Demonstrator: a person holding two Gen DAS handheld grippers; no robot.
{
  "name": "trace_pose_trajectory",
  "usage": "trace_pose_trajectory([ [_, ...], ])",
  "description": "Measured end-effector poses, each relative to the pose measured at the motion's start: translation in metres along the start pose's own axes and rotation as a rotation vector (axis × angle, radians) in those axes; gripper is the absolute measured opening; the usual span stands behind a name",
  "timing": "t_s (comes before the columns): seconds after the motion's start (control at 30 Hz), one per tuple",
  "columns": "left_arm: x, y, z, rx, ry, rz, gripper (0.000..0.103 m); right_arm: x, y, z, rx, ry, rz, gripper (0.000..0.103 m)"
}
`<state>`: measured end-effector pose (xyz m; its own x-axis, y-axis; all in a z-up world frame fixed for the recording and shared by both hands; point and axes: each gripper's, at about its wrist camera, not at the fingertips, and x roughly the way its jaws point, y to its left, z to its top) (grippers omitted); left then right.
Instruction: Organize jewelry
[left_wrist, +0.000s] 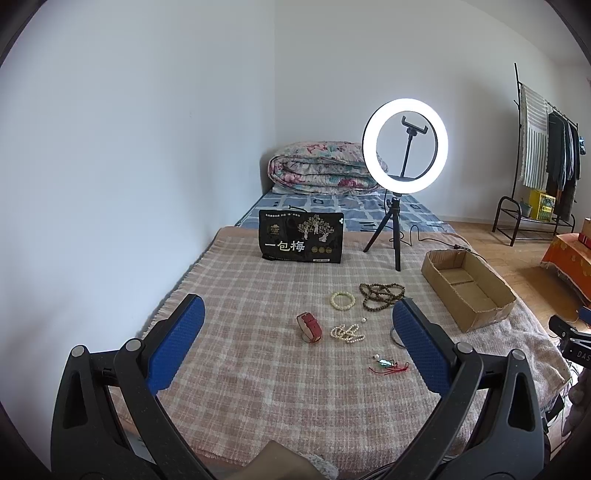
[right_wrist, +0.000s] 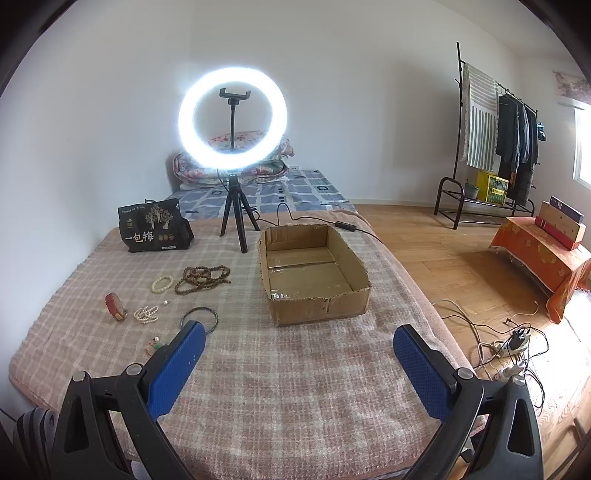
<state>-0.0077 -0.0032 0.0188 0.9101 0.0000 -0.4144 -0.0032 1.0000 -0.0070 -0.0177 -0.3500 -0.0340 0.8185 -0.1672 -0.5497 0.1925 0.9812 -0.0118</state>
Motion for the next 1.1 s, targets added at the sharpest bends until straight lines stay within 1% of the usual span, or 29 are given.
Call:
trace_pose_trajectory([
  [0.63,0.0,0.0,0.004,-0.008,-0.004,-0.011,0.103,-0.003,-0.001,-0.002,0.007,-0.009,0.014,0.103],
  [0.93,0.002,0.001,0.012,-0.008,-0.005,-0.016,0.103,-0.002,0.0,-0.003,0.009,-0.005,0.017,0.103],
  [1.0,0.001,-0.002,0.007,-0.011,-0.006,-0.015,0.103,-0.001,0.0,-0.003,0.009,-0.003,0.017,0.103],
  [1.1,0.002,-0.002,0.009,-0.013,-0.004,-0.012,0.103,-0.001,0.0,-0.004,0.009,-0.003,0.018,0.103],
])
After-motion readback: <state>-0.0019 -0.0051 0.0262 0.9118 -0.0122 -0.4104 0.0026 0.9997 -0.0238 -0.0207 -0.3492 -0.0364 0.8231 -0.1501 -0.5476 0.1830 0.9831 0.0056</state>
